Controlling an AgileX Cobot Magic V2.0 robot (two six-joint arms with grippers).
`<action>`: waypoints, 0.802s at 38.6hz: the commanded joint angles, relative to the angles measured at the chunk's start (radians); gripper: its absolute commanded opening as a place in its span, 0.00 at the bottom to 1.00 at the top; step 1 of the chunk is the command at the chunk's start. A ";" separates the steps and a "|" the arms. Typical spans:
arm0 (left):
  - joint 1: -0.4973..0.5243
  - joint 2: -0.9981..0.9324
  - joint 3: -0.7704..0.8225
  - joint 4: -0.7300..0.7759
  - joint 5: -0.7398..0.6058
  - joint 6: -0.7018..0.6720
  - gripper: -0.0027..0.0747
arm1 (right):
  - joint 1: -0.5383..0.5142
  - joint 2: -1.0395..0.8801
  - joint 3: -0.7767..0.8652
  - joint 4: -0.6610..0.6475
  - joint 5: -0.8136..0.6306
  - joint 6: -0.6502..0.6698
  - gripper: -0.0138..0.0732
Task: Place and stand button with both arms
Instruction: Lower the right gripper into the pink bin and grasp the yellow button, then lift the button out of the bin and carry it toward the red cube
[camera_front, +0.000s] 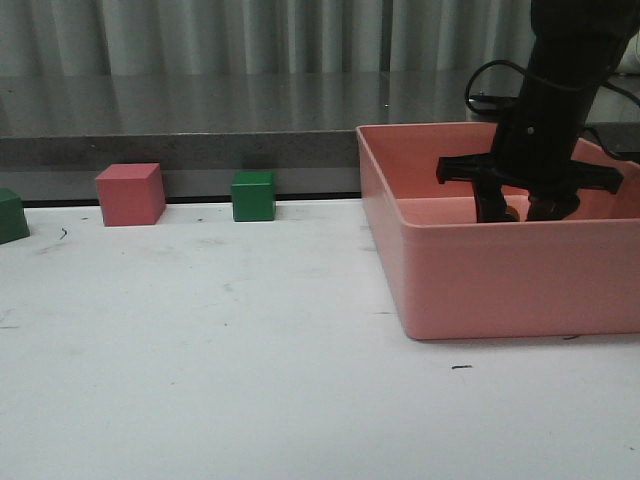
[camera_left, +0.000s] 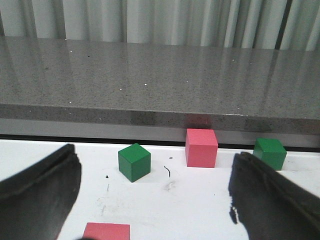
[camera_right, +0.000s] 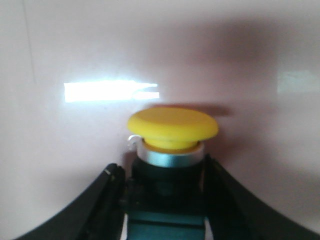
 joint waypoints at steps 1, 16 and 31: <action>0.001 0.012 -0.037 0.000 -0.081 -0.009 0.78 | -0.005 -0.107 -0.033 0.001 -0.006 0.003 0.45; 0.001 0.012 -0.037 0.000 -0.081 -0.009 0.78 | 0.048 -0.255 -0.150 0.002 0.135 0.003 0.45; 0.001 0.012 -0.037 0.000 -0.083 -0.009 0.76 | 0.360 -0.245 -0.327 0.018 0.165 0.003 0.45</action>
